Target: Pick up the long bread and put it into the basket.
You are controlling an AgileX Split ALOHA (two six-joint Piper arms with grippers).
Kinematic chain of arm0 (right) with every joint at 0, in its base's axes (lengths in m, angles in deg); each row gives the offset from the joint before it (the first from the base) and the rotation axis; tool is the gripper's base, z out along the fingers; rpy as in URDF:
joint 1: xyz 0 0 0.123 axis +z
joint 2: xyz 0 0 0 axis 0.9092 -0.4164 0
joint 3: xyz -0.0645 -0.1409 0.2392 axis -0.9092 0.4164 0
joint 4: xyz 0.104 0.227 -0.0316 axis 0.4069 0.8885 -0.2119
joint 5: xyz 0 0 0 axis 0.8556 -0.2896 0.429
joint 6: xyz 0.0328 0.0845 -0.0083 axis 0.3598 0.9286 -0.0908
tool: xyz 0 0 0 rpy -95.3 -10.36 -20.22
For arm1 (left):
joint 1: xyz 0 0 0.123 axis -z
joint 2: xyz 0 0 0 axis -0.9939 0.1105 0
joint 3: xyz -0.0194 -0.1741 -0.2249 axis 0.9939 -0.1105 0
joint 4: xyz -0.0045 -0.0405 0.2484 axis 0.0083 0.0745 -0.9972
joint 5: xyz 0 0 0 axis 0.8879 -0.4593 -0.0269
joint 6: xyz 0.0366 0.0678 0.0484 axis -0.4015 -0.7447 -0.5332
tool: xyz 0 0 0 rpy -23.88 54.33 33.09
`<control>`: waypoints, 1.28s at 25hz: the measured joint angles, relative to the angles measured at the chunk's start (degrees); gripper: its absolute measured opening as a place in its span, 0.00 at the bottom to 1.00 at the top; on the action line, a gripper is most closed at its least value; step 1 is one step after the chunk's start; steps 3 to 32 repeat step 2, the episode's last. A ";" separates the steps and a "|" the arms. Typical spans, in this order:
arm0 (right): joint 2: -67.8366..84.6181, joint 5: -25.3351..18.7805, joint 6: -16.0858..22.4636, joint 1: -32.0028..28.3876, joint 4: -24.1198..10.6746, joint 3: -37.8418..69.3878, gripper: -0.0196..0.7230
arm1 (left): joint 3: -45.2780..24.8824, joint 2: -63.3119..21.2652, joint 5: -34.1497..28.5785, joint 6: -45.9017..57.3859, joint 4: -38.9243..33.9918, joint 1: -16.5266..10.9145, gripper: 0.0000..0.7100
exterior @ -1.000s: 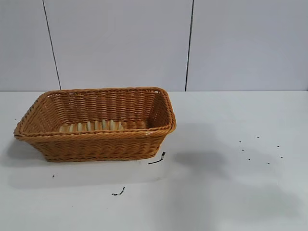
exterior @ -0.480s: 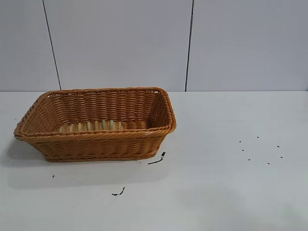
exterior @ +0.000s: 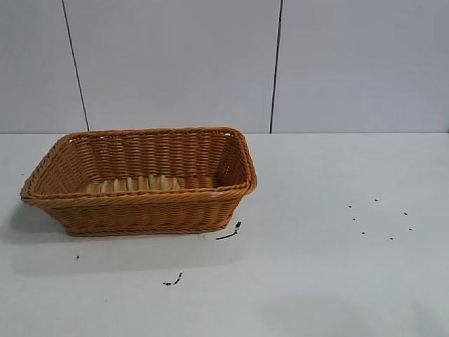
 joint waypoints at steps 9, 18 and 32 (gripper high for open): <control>0.00 0.00 0.00 0.00 0.00 0.00 0.81 | 0.00 0.00 0.00 0.00 0.00 0.00 0.98; 0.00 0.00 0.00 0.00 0.00 0.00 0.81 | 0.00 0.00 0.00 0.00 0.00 0.00 0.98; 0.00 0.00 0.00 0.00 0.00 0.00 0.81 | 0.00 0.00 0.00 0.00 0.00 0.00 0.98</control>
